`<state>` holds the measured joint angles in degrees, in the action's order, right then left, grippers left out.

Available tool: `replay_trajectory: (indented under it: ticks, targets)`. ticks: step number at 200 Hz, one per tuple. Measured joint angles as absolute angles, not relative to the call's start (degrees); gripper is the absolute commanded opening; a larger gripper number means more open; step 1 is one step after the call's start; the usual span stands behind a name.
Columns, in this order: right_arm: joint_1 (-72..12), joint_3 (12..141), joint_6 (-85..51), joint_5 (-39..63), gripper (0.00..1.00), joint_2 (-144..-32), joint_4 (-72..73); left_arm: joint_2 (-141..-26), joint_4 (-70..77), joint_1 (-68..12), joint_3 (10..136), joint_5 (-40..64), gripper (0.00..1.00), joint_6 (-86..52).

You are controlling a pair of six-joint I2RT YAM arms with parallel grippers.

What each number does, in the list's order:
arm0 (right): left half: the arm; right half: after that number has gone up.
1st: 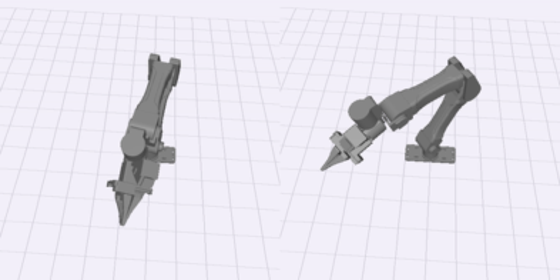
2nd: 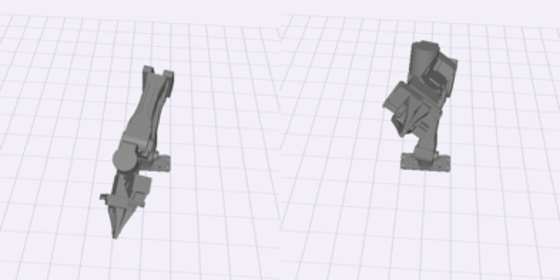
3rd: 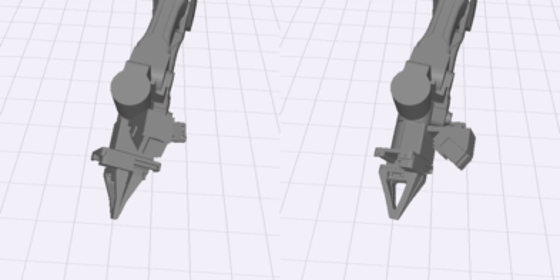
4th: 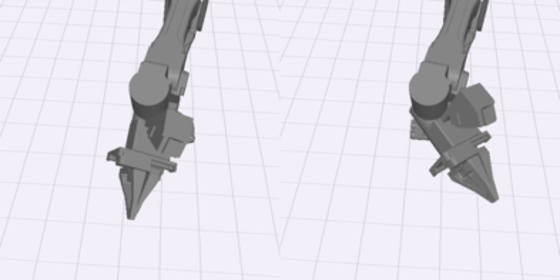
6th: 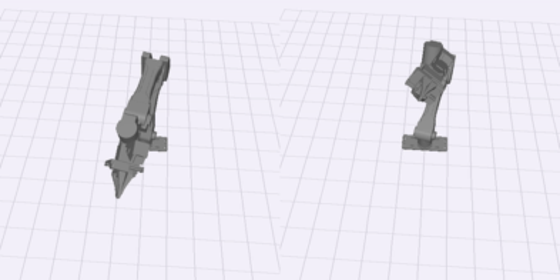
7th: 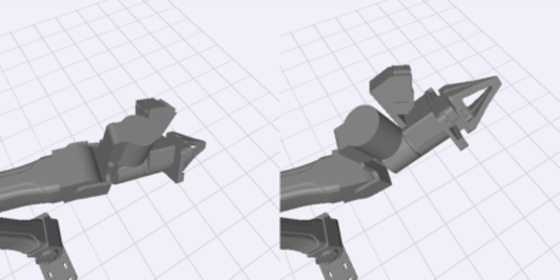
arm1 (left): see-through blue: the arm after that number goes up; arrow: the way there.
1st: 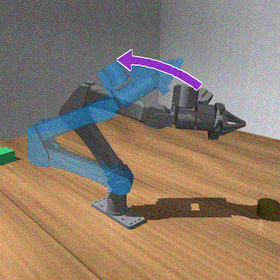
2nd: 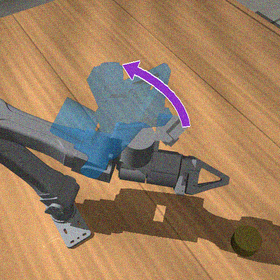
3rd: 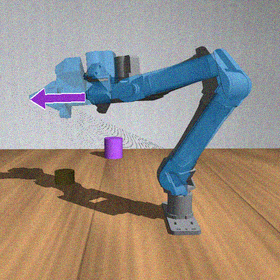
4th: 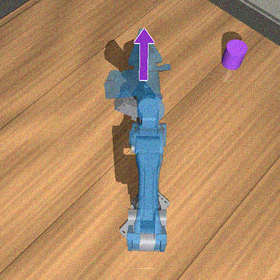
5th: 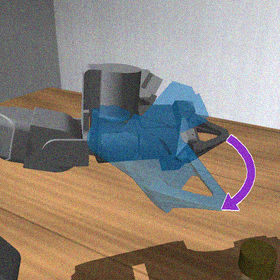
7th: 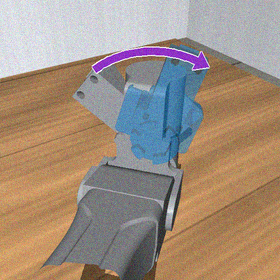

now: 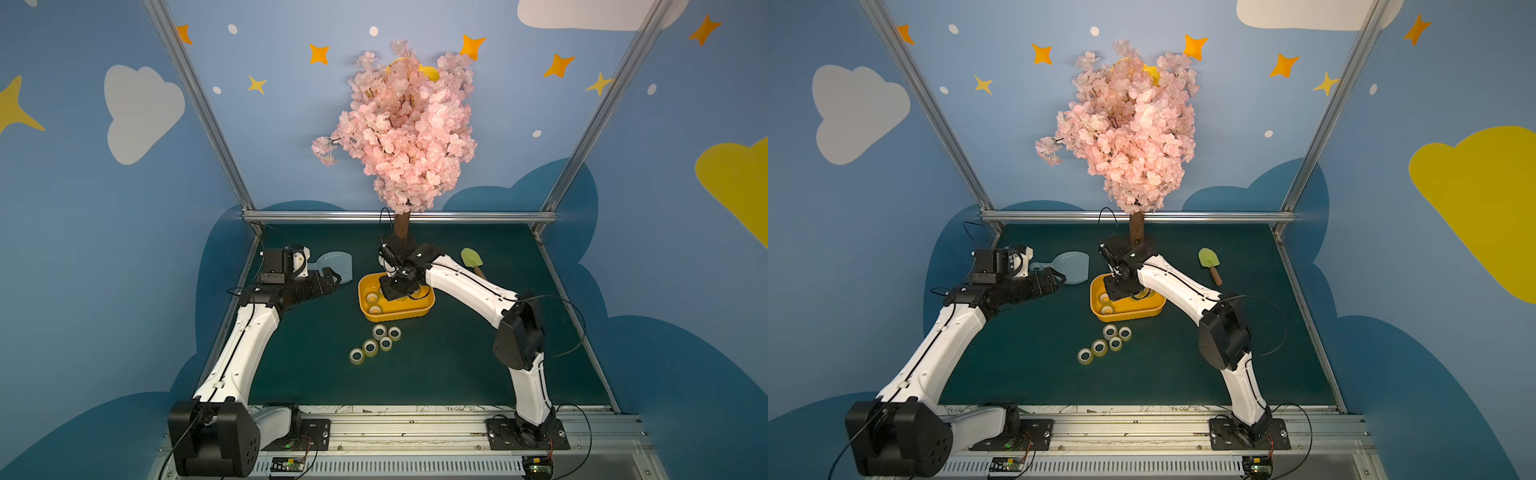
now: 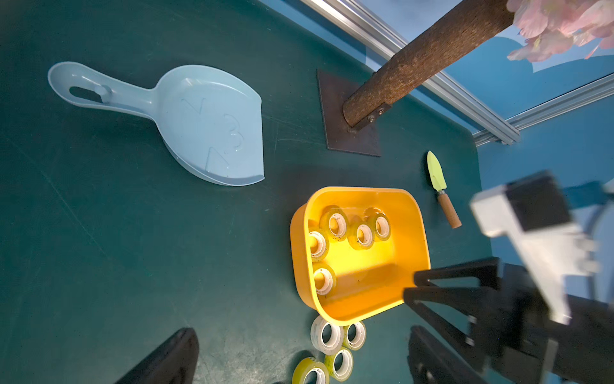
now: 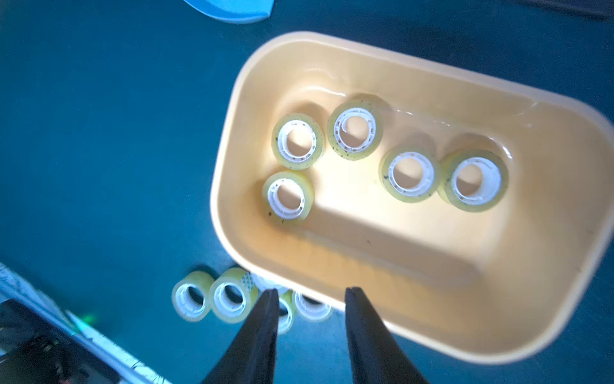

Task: Put the transparent tape into the storage box
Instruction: Place the tape in the storage box, then move the tape to the center of the board.

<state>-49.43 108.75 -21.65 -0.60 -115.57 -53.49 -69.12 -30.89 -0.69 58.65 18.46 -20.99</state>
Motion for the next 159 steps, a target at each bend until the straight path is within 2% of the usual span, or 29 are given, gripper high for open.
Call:
replay_trajectory:
  ticks: [44, 98, 159]
  targets:
    - [-51.9, 92.3, -24.0, -3.4, 0.37, -102.6, -50.9, -62.9, -31.1, -3.3, 53.6, 20.9, 1.00, -25.1]
    - [-54.0, 71.2, -30.8, -3.2, 0.36, -99.2, -42.5, -49.2, -31.5, -5.3, 43.5, 17.9, 1.00, -31.5]
    - [-54.2, 68.5, -36.7, -3.2, 0.36, -100.6, -33.3, -45.7, -32.7, -6.5, 37.5, 17.3, 0.99, -36.4]
